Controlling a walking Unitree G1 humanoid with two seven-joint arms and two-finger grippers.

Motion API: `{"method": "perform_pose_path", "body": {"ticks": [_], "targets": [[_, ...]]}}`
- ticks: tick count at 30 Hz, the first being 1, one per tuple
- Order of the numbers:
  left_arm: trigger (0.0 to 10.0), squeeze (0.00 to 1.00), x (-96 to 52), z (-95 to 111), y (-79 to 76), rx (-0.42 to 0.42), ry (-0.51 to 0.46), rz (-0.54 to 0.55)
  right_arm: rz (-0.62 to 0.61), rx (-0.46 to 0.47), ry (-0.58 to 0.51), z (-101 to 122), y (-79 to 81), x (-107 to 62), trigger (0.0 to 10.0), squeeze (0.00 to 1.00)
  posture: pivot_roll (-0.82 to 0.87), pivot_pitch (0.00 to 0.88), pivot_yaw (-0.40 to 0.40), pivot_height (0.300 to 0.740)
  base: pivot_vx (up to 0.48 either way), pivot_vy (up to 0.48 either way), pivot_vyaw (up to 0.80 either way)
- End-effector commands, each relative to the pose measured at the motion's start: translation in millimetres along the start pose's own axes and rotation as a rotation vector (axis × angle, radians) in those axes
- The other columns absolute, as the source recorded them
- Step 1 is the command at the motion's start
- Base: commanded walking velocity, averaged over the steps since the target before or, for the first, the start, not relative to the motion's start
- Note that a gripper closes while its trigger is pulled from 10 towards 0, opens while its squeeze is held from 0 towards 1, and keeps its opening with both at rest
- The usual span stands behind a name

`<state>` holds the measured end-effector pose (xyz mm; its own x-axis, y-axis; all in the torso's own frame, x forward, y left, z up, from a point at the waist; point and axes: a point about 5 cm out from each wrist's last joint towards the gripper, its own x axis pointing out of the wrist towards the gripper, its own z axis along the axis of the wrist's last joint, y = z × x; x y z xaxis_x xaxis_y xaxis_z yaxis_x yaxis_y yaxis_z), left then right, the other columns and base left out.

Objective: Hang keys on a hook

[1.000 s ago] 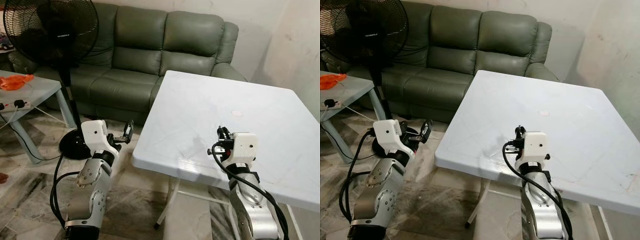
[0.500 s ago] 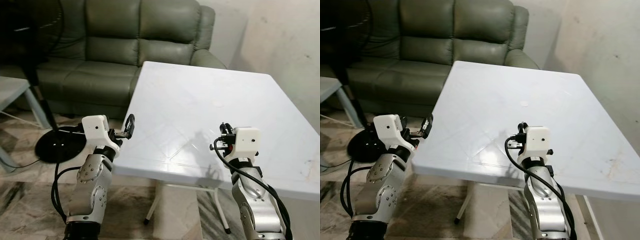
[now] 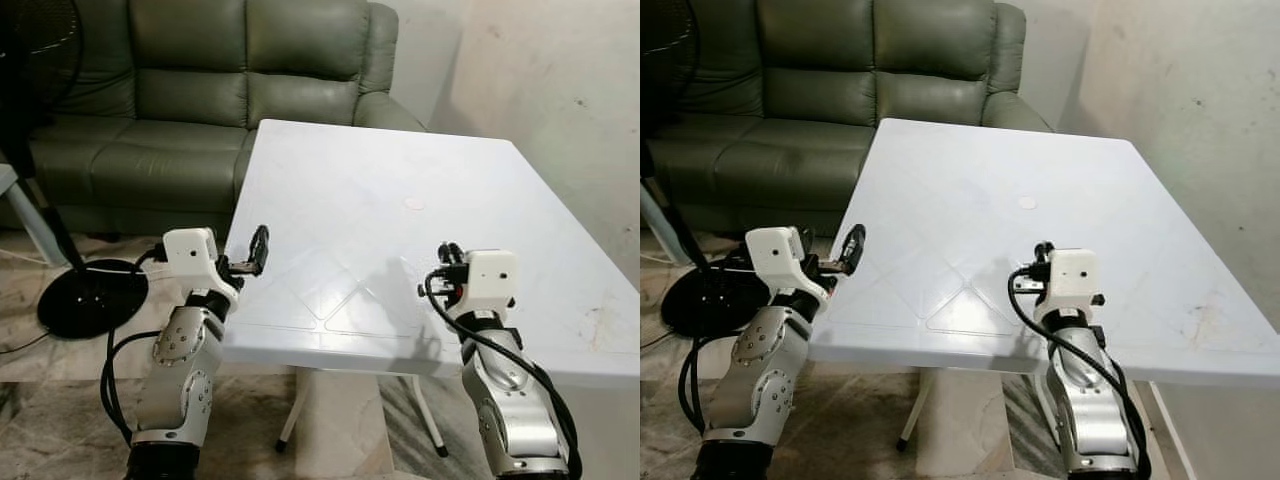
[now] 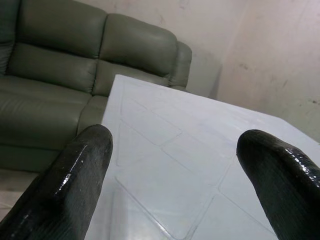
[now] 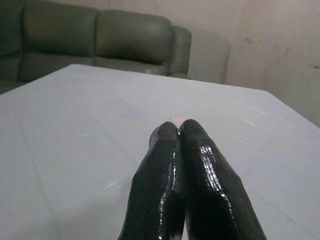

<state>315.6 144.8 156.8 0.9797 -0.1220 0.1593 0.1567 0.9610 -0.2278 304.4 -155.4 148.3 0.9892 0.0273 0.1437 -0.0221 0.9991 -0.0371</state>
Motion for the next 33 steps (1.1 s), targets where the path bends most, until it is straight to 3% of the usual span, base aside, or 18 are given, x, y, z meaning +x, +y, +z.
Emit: {"method": "perform_pose_path", "body": {"ticks": [1,17,28,31,33], "targets": [[10.0,0.00,4.1,-1.5,-9.4,-0.022,0.006,-0.022,-0.031,-0.013,0.006,-0.3,-8.9,-0.2,10.0,0.00,0.02,0.002,-0.066,0.740,0.000,0.000,-0.77],[10.0,0.00,5.6,-8.1,-6.5,-0.030,0.060,0.053,-0.030,-0.013,0.006,-0.3,-8.9,-0.2,10.0,0.00,0.02,0.000,-0.069,0.740,0.000,0.000,-0.77],[10.0,0.00,5.7,-8.5,-7.9,-0.024,0.062,0.042,-0.024,-0.013,0.004,0.2,-7.8,0.2,10.0,0.00,0.02,0.000,-0.072,0.740,0.000,0.000,-0.77],[10.0,0.00,5.4,-6.0,-12.6,0.011,0.057,-0.019,-0.020,-0.013,0.003,0.6,-6.6,0.6,10.0,0.00,0.02,0.000,-0.072,0.740,0.000,0.000,-0.77],[10.0,0.00,5.2,-4.0,-11.4,-0.012,0.035,-0.012,-0.018,-0.012,0.003,0.6,-6.4,0.8,10.0,0.00,0.02,0.000,-0.072,0.740,0.000,-0.240,-0.77]]}}
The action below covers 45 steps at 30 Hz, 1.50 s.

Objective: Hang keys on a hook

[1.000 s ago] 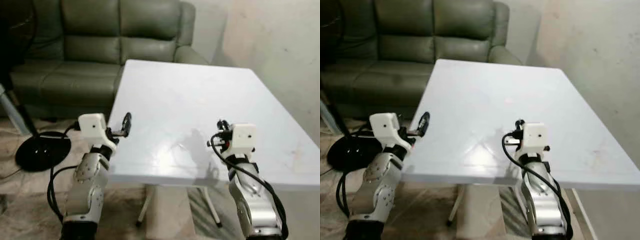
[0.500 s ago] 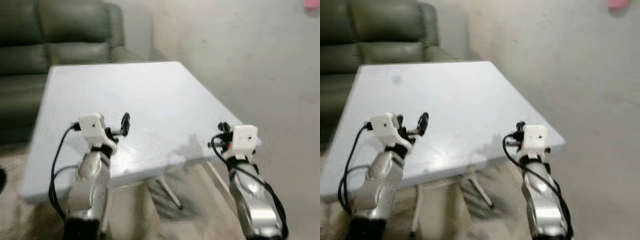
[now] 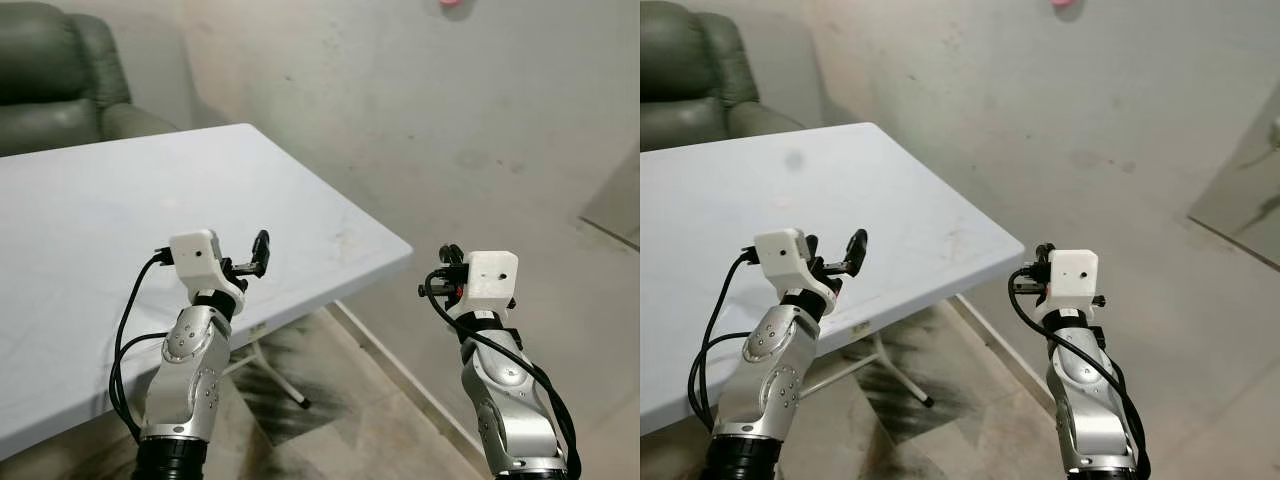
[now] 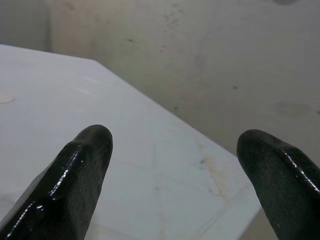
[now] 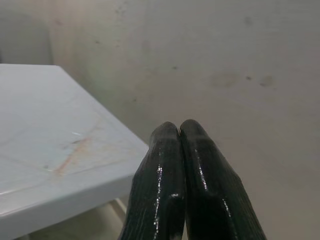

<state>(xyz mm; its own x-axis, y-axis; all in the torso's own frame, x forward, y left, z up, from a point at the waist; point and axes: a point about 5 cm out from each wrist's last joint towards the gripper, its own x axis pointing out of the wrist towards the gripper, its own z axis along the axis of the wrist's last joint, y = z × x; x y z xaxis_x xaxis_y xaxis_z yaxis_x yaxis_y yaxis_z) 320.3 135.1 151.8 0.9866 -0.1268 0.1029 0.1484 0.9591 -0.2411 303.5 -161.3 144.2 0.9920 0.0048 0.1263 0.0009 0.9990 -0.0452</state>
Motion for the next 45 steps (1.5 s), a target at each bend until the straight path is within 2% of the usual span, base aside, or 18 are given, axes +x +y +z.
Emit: {"method": "perform_pose_path", "body": {"ticks": [1,6,23,26,33,37,40,45], "targets": [[10.0,0.00,-0.1,3,-3.5,-0.005,-0.016,-0.018,0.005,0.000,-0.015,5,-0.3,2.2,10.0,0.00,0.02,0.000,-0.072,0.740,0.000,-0.480,-0.77],[10.0,0.00,0.2,1,-4.7,-0.035,-0.005,0.001,0.006,0.000,-0.016,5,-0.1,2.8,10.0,0.00,0.02,0.000,-0.073,0.740,0.000,-0.288,-0.77],[10.0,0.00,0.6,0,1.6,-0.018,0.013,0.076,0.007,-0.002,-0.013,5,-0.3,3.9,10.0,0.00,0.02,0.000,-0.076,0.740,0.000,0.000,-0.76],[10.0,0.00,1.0,0,2.0,-0.012,0.016,0.080,0.029,0.030,-0.070,12,1.5,3.1,10.0,0.00,0.02,0.001,-0.077,0.740,0.000,0.000,0.00],[10.0,0.00,1.1,-3,0.4,-0.020,0.050,0.077,0.045,0.029,-0.076,14,3.5,2.6,10.0,0.00,0.02,0.003,-0.074,0.740,0.000,0.000,0.00],[10.0,0.00,0.9,-3,-2.7,-0.076,0.072,0.059,0.050,0.041,-0.093,16,2.9,1.2,10.0,0.00,0.01,0.004,-0.073,0.740,0.000,0.000,0.00],[10.0,0.00,1.5,-1,-2.8,-0.057,0.065,0.064,0.052,0.042,-0.099,18,2.6,0.9,10.0,0.00,0.01,0.008,-0.071,0.740,0.000,0.000,0.00],[10.0,0.00,1.1,-2,-5.1,-0.077,0.072,0.037,0.055,0.048,-0.104,18,2.9,0.2,10.0,0.00,0.01,0.010,-0.071,0.740,0.000,0.000,0.00]]}}
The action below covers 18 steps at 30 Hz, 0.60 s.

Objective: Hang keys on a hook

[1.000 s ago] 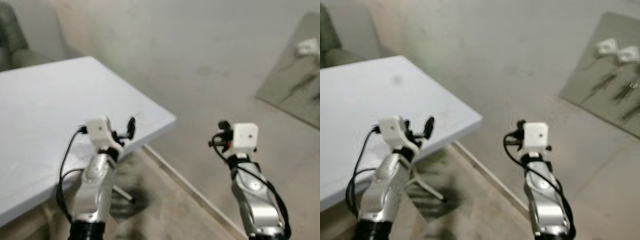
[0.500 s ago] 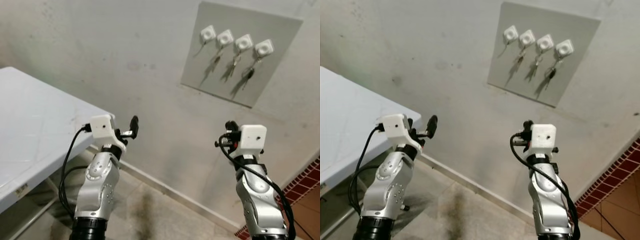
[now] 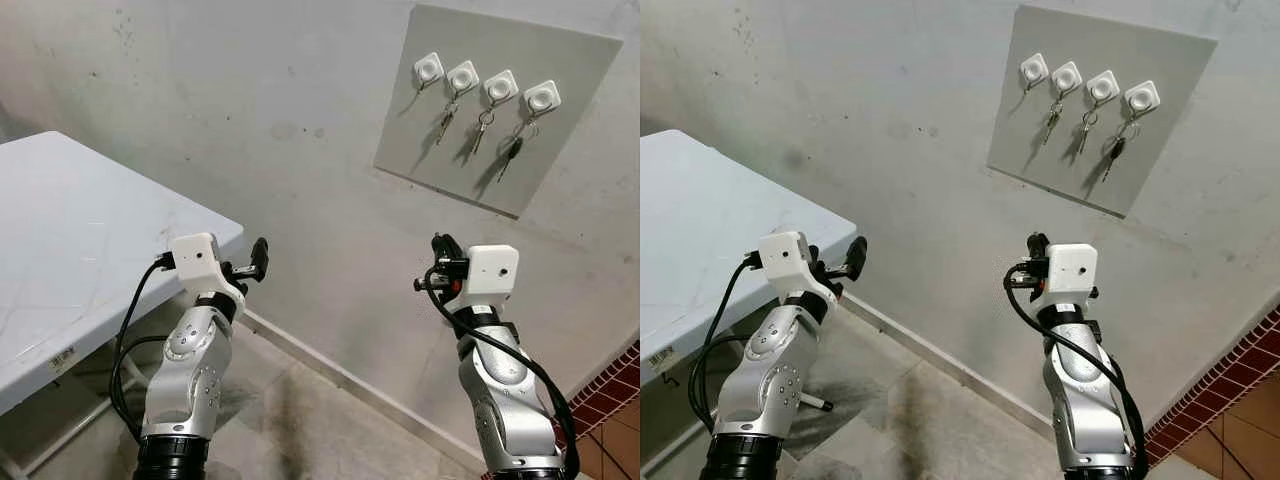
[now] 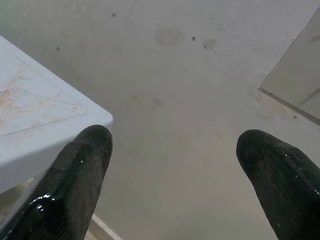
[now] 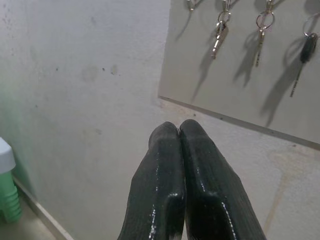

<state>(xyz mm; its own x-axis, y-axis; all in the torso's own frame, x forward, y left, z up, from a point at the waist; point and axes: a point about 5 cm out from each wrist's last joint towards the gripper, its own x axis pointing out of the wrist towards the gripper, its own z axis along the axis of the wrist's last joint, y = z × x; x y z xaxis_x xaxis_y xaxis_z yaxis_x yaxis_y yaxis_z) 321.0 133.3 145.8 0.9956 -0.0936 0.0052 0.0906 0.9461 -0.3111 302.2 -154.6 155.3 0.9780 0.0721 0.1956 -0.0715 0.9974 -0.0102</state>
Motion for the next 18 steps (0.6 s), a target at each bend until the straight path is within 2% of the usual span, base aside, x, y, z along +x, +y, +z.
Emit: {"method": "perform_pose_path", "body": {"ticks": [1,4,7,12,15,18], "targets": [[10.0,0.00,0.0,5,-5.4,-0.006,-0.014,-0.024,-0.010,0.000,-0.032,7,-3.0,0.2,10.0,0.00,0.01,0.010,-0.071,0.740,0.000,0.000,0.00],[10.0,0.00,-0.2,6,-6.3,-0.003,-0.020,-0.037,-0.013,0.001,-0.035,7,-3.2,0.2,10.0,0.00,0.01,0.011,-0.069,0.740,0.000,0.000,0.00],[10.0,0.00,-0.5,8,-7.7,0.004,-0.023,-0.047,-0.028,0.010,-0.063,11,-5.2,0.4,10.0,0.00,0.01,0.011,-0.069,0.740,0.259,0.000,0.00],[10.0,0.00,-1.8,12,-12.5,0.053,-0.043,-0.085,-0.028,0.064,-0.147,24,-6.6,-1.2,10.0,0.00,0.01,0.010,-0.069,0.740,0.261,0.000,0.00],[10.0,0.00,-3.9,21,-21.7,0.125,-0.070,-0.170,-0.028,0.114,-0.234,40,-9.9,-1.5,10.0,0.00,0.02,0.005,-0.071,0.740,0.259,0.000,0.00],[10.0,0.00,-5.3,24,-26.0,0.154,-0.079,-0.205,-0.023,0.120,-0.238,42,-9.2,-0.8,10.0,0.00,0.02,0.003,-0.069,0.740,0.261,0.000,0.00]]}}
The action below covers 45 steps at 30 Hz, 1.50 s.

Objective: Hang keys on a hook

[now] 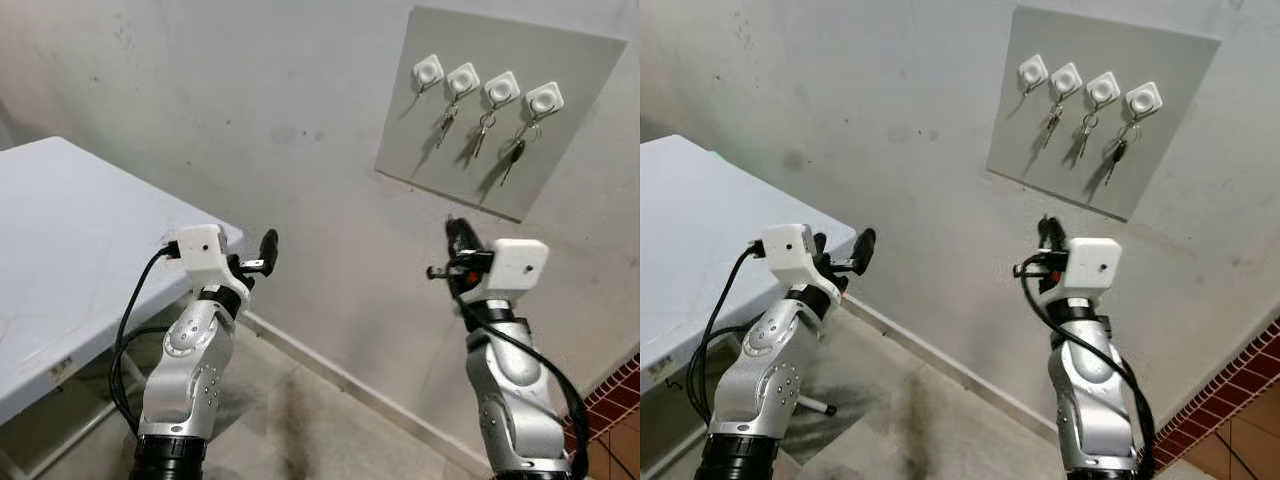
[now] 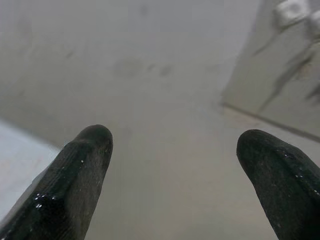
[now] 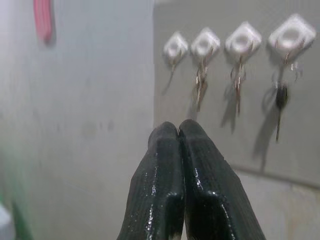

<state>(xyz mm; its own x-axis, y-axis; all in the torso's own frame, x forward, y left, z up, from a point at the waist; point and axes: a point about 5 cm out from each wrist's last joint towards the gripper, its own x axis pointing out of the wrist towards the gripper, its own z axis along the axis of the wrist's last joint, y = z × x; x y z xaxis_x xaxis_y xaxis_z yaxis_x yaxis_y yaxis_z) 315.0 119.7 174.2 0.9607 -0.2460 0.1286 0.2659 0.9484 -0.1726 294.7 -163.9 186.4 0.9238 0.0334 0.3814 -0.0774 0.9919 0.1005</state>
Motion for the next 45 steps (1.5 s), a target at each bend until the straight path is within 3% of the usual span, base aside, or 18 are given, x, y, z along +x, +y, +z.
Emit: {"method": "perform_pose_path", "body": {"ticks": [1,45], "targets": [[10.0,0.00,0.0,3.7,-5.3,0.018,0.001,-0.039,0.007,0.009,-0.043,9.6,1.8,3.6,10.0,0.00,0.02,0.003,-0.069,0.740,0.255,0.000,0.00],[10.0,0.00,-0.6,11.3,-6.9,0.022,-0.009,-0.058,0.035,0.032,-0.045,7.9,9.7,2.6,10.0,0.00,0.03,0.004,-0.063,0.740,0.295,0.000,0.00]]}}
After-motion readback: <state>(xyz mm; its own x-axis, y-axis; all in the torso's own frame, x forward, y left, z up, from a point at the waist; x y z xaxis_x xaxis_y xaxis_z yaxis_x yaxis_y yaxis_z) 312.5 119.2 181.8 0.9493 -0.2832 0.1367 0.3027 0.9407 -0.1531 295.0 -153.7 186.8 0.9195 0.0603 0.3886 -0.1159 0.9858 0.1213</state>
